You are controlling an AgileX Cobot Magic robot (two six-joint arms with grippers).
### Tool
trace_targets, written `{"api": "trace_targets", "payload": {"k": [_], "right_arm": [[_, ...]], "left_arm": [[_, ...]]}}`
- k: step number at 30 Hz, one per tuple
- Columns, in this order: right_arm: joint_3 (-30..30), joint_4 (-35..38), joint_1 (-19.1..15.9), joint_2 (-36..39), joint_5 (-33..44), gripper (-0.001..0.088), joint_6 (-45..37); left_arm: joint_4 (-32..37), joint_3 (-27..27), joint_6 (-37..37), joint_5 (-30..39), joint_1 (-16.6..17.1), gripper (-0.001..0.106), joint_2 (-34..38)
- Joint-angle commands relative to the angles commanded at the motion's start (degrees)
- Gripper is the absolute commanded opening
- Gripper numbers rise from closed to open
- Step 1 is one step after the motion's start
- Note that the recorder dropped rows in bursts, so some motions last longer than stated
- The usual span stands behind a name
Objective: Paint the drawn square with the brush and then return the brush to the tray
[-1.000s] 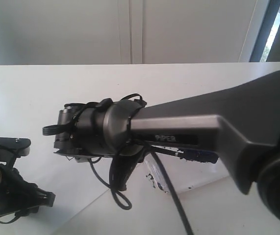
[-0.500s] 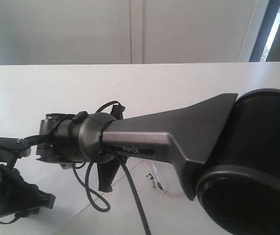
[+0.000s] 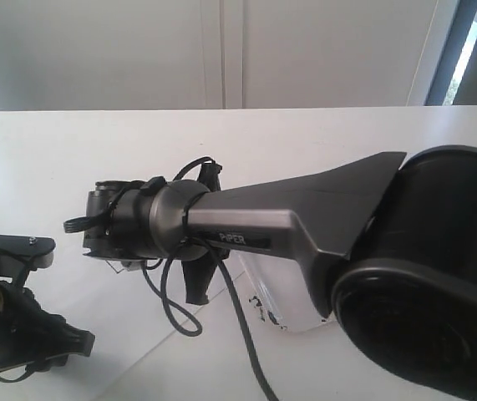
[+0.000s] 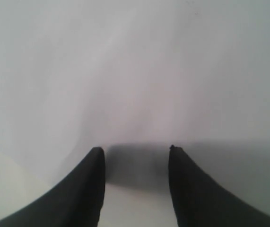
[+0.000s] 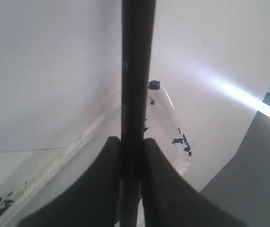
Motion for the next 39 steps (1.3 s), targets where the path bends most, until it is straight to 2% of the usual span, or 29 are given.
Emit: {"api": "trace_targets", "payload": {"k": [14,18,34,39], "right_arm": [[0.00,2.37,5.51,0.00,0.00,0.0000,0.00],[0.00,2.37,5.77,0.00,0.00,0.0000,0.00],[0.00,0.37,-0.37,0.00,0.00,0.0000,0.11],[0.00,0.78,-1.12,0.00,0.00,0.0000,0.11]], "left_arm": [[0.00,0.00,0.11,-0.47,0.00,0.048,0.00],[0.00,0.00,0.11,-0.47,0.00,0.048,0.00],[0.00,0.00,0.11,0.63,0.00,0.048,0.00],[0.00,0.00,0.11,0.63,0.00,0.048,0.00]]}}
